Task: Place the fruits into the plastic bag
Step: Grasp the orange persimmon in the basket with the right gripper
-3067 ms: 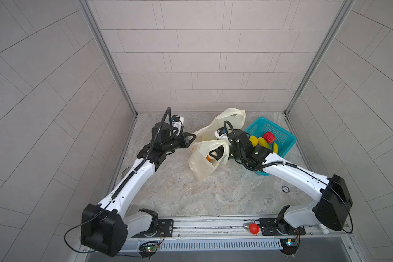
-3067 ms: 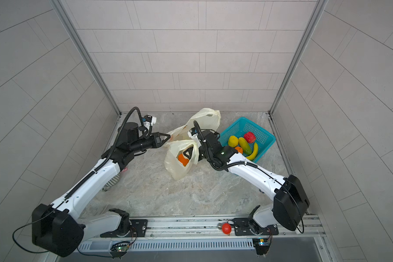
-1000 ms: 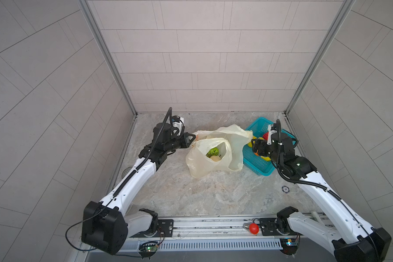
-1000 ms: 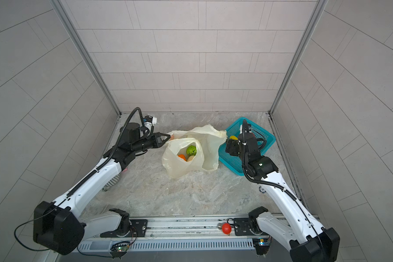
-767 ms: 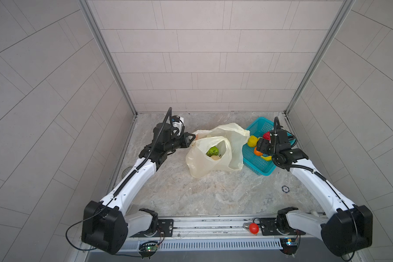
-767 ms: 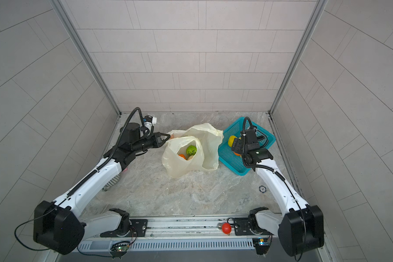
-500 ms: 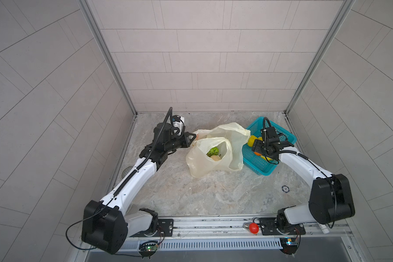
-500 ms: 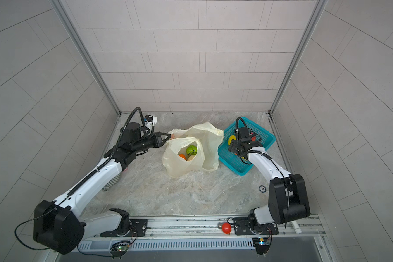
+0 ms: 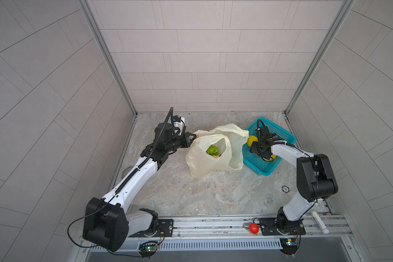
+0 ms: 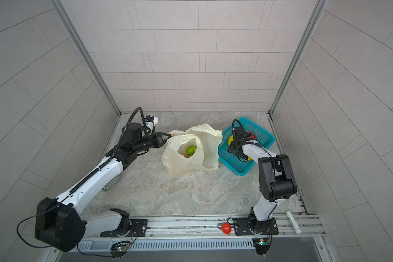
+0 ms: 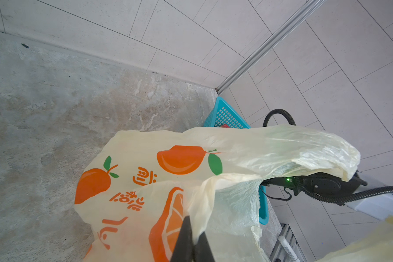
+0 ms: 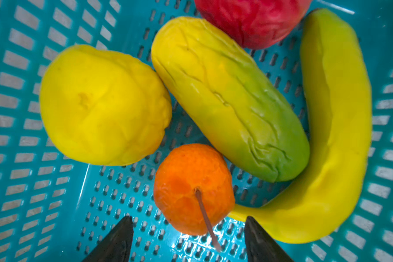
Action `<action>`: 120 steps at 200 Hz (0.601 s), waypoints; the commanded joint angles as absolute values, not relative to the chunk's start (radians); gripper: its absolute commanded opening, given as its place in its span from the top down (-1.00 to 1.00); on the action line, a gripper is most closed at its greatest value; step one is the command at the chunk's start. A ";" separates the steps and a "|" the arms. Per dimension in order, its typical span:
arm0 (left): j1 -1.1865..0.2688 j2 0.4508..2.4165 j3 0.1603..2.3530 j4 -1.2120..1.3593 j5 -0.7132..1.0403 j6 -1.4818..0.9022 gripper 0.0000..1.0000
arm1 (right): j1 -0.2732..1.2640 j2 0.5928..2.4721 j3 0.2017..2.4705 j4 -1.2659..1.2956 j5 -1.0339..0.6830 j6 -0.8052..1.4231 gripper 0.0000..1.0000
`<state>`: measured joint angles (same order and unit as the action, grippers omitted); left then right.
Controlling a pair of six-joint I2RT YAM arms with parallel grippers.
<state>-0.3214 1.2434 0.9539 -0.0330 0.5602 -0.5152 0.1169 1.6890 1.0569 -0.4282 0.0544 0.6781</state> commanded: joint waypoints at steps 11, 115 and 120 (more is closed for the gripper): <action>-0.328 1.252 0.962 -0.010 0.572 -0.503 1.00 | 0.113 1.739 1.097 -0.411 0.108 0.651 -0.44; -0.328 1.272 0.978 -0.018 0.572 -0.497 1.00 | 0.111 1.787 1.102 -0.364 0.110 0.597 -0.14; -0.328 1.272 0.978 -0.018 0.572 -0.497 1.00 | 0.112 1.779 1.098 -0.361 0.105 0.600 -0.10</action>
<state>-0.3233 1.2690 0.9554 -0.0338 0.5617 -0.5148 0.1150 1.8206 1.1221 -0.3702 0.1055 0.5930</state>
